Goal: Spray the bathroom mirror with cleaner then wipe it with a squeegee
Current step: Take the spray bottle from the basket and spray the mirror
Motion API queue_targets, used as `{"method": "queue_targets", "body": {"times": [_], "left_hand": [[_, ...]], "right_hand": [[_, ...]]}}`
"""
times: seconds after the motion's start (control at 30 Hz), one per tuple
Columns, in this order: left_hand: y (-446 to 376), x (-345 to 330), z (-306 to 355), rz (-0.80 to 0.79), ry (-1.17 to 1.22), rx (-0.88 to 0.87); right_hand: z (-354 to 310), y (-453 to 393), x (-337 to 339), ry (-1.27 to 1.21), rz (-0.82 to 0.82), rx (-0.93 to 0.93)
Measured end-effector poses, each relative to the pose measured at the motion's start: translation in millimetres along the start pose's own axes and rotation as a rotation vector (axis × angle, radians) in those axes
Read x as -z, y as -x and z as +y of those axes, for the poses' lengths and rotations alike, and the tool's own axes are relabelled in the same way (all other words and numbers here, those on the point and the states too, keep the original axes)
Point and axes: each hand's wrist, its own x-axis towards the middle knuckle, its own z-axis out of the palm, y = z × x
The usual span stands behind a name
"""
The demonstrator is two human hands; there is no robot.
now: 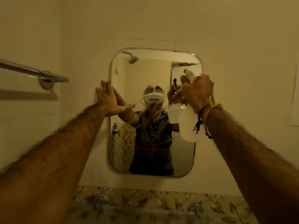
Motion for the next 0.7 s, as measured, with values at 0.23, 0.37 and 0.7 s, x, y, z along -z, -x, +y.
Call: {"method": "queue_targets", "body": {"times": [0.23, 0.37, 0.7], "left_hand": [[4.8, 4.3, -24.1, -0.023, 0.005, -0.06], [-1.2, 1.8, -37.2, -0.052, -0.005, -0.092], [-4.7, -6.8, -52.7, -0.019, 0.031, -0.179]], "right_hand": [[-30.6, 30.2, -47.7, -0.09, -0.167, 0.142], [-48.8, 35.9, -67.7, -0.146, -0.218, 0.142], [-26.6, 59.3, -91.9, 0.083, -0.361, 0.196]]}}
